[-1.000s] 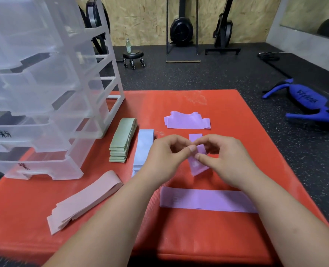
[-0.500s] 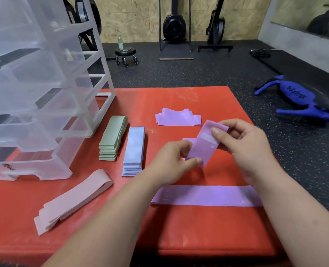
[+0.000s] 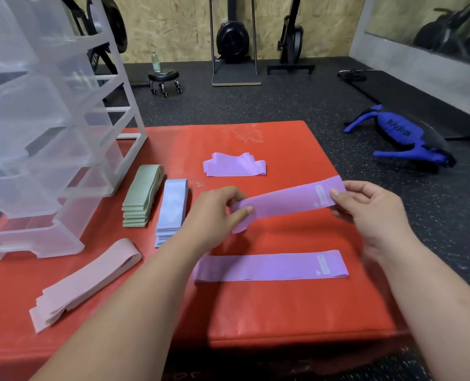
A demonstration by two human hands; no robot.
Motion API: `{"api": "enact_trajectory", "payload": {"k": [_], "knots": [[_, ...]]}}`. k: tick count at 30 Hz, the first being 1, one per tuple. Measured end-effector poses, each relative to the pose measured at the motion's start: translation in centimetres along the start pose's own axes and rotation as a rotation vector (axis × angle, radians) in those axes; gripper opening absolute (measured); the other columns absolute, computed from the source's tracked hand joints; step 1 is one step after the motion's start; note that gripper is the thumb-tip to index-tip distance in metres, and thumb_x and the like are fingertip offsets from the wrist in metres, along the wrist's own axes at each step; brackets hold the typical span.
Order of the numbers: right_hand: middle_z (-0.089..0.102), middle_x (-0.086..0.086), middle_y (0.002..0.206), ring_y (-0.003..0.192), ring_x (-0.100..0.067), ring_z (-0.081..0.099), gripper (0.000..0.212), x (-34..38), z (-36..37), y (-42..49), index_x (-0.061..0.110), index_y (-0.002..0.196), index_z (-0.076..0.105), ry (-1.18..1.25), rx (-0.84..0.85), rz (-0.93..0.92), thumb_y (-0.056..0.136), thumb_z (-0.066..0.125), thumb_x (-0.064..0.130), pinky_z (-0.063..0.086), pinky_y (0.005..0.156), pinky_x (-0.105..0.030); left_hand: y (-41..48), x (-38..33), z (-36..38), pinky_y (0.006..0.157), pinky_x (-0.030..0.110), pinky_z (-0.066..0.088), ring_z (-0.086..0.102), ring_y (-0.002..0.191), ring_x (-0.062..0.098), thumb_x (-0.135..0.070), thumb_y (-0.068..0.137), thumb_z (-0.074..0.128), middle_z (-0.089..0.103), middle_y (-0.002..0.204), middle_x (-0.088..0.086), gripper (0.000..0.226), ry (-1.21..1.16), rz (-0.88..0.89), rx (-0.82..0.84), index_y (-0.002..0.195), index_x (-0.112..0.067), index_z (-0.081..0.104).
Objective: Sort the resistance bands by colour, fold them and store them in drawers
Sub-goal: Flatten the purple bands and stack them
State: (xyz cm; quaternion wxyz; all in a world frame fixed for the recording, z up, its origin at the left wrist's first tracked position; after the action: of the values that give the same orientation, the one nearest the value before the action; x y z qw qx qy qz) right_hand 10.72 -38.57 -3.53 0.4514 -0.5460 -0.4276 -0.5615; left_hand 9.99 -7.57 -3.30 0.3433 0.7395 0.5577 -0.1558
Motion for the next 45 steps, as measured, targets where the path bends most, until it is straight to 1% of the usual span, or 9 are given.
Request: {"api": "enact_trajectory", "payload": {"k": [5,10,16,22,25,28,33,38,45], "knots": [[0.081,-0.009,0.094,0.085,-0.018,0.073,0.021,-0.4,-1.4,-0.5,0.016,0.107,0.074,-0.016,0.006,0.023,0.088,0.082,0.012,0.060,0.080,-0.035,-0.9,-0.6,-1.6,0.060,0.022,0.042,0.056,0.066,0.008,-0.039,0.087,0.085,0.064,0.070,-0.008,0.016,-0.050,-0.029,-0.010,0.089,-0.028,0.073],[0.081,-0.008,0.086,0.071,-0.014,0.074,0.015,-0.1,-2.3,-1.8,0.015,0.102,0.074,-0.013,-0.006,0.042,0.089,0.080,0.012,0.062,0.069,-0.026,-2.2,-0.4,-2.9,0.062,0.014,0.042,0.056,0.065,0.003,-0.030,0.084,0.089,0.069,0.086,-0.011,0.023,-0.058,-0.070,0.132,0.101,-0.032,0.073],[0.079,-0.006,0.082,0.066,-0.011,0.074,0.015,0.0,-3.5,-3.0,0.014,0.102,0.073,-0.047,-0.018,0.058,0.089,0.080,0.011,0.060,0.061,-0.021,-5.1,1.7,-4.6,0.067,0.025,0.050,0.060,0.071,0.009,-0.013,0.089,0.084,0.071,0.085,-0.005,0.022,-0.187,-0.149,0.260,0.105,-0.025,0.075],[0.080,-0.006,0.086,0.071,-0.015,0.075,0.019,-0.5,-3.5,-4.2,0.009,0.108,0.074,-0.158,0.059,0.094,0.089,0.080,0.012,0.056,0.069,-0.032,-7.0,2.4,-5.9,0.076,0.034,0.056,0.064,0.075,0.010,-0.008,0.095,0.076,0.069,0.086,-0.003,0.017,-0.246,-0.202,0.175,0.105,-0.021,0.073],[0.078,-0.006,0.088,0.076,-0.020,0.073,0.016,-0.9,-3.5,-4.7,0.010,0.105,0.075,-0.217,0.107,0.129,0.090,0.079,0.013,0.056,0.071,-0.035,-7.6,2.7,-6.4,0.072,0.038,0.057,0.064,0.071,0.013,-0.008,0.094,0.076,0.069,0.086,-0.001,0.019,-0.251,-0.236,0.106,0.104,-0.024,0.072],[0.074,-0.004,0.085,0.075,-0.018,0.067,0.013,-1.9,-3.7,-5.0,0.012,0.101,0.076,-0.323,0.157,0.183,0.089,0.081,0.015,0.056,0.069,-0.033,-8.1,3.3,-6.3,0.071,0.043,0.060,0.064,0.066,0.014,-0.012,0.092,0.081,0.068,0.083,-0.001,0.019,-0.207,-0.260,0.083,0.103,-0.024,0.071],[0.068,-0.007,0.073,0.067,-0.019,0.059,0.011,-2.9,-4.0,-5.3,0.010,0.093,0.075,-0.524,0.179,0.175,0.086,0.084,0.013,0.052,0.066,-0.033,-8.4,3.9,-5.5,0.062,0.030,0.057,0.063,0.059,0.009,-0.021,0.085,0.088,0.068,0.076,-0.007,0.023,-0.011,-0.263,0.084,0.095,-0.028,0.069],[0.071,0.002,0.060,0.052,-0.013,0.055,0.013,-3.6,-4.4,-4.7,0.016,0.080,0.077,-0.732,0.163,0.112,0.080,0.089,0.021,0.044,0.061,-0.030,-8.1,3.4,-4.2,0.065,0.030,0.049,0.061,0.070,0.008,-0.026,0.083,0.089,0.067,0.077,-0.010,0.024,0.126,-0.215,0.117,0.096,-0.027,0.068],[0.069,0.007,0.060,0.060,-0.014,0.061,0.017,-4.0,-4.4,-3.9,0.023,0.074,0.076,-0.961,0.178,0.060,0.074,0.091,0.032,0.046,0.064,-0.030,-7.8,3.4,-2.9,0.064,0.030,0.049,0.060,0.072,0.007,-0.024,0.083,0.085,0.065,0.080,-0.011,0.023,0.215,-0.188,0.171,0.096,-0.026,0.067]]}}
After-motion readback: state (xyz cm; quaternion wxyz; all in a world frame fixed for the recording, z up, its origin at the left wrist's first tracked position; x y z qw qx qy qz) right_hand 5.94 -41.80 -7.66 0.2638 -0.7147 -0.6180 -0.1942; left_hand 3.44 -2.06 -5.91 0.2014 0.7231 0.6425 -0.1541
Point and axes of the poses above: each hand's wrist, its own y-axis towards the middle knuckle, its own z-axis out of the palm, x = y × z, the point moved 7 cm from there along y, towards the middle knuckle
